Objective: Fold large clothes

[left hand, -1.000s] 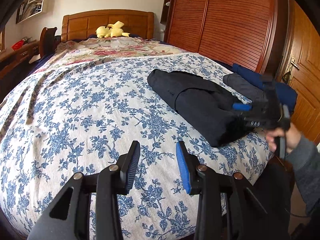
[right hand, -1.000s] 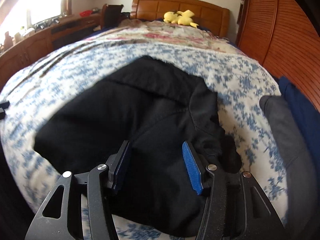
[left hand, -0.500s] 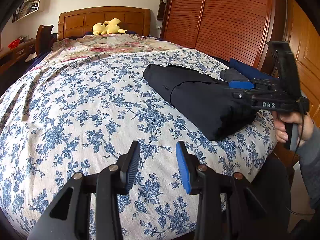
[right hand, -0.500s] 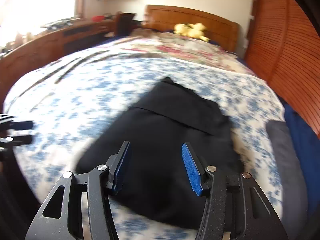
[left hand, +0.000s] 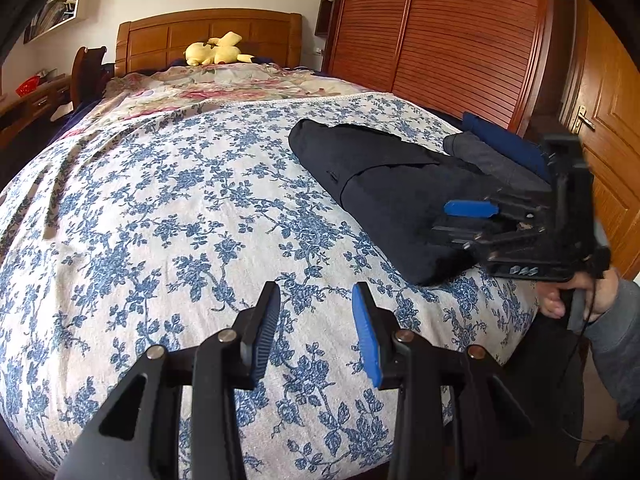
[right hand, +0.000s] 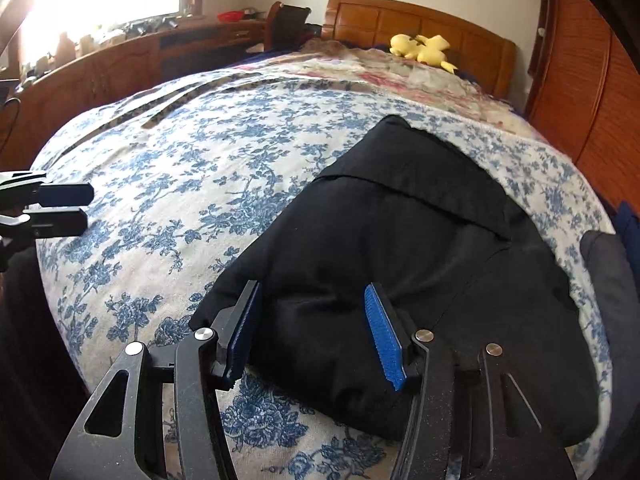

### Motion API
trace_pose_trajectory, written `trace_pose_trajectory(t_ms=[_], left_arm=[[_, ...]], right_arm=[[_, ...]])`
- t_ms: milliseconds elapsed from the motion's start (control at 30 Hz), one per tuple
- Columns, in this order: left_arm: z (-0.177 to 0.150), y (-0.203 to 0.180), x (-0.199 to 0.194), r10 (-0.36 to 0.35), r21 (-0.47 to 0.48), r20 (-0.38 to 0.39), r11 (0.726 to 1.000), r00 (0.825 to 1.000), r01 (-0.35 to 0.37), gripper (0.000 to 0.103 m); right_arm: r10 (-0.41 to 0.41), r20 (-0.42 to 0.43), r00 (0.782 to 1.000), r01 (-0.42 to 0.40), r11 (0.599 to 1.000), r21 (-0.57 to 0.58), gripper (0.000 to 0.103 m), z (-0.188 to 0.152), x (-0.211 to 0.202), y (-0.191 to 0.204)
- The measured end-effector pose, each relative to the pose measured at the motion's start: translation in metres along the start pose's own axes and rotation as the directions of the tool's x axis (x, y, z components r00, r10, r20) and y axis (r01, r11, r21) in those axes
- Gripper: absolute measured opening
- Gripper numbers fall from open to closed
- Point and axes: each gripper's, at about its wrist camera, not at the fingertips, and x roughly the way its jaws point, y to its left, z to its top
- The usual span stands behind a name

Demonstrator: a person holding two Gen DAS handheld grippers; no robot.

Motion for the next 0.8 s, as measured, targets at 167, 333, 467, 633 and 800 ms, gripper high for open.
trace_pose_trajectory(t_ms=[167,333,467,633,800], left_arm=[[0.011,-0.003,0.015,-0.015,0.031,-0.011,0.999,1.000,0.015,0.035],[0.029,0.000,0.030,-0.058,0.044,0.002,0.997,0.998,0.058,0.035],[0.046,0.003,0.043,-0.049,0.072,0.003,0.996,0.999,0.049,0.036],[0.070,0.005,0.065,-0.046,0.097,0.006,0.994,0.999,0.045,0.037],[0.091,0.003,0.088,-0.058,0.117,-0.010,0.991,0.998,0.059,0.037]], right_arm=[[-0.053,0.054,0.997,0.050,0.998,0.050,0.053,-0.009,-0.044,-0.021],[-0.165,0.049,0.985,0.158,0.981,0.112,0.053,-0.032,-0.083,-0.051],[-0.253,0.021,0.967,0.247,0.957,0.154,0.053,-0.056,-0.099,-0.068],[-0.251,-0.026,0.968,0.250,0.939,0.235,0.053,-0.077,-0.089,-0.085],[-0.211,-0.041,0.977,0.213,0.929,0.301,0.053,-0.083,-0.073,-0.096]])
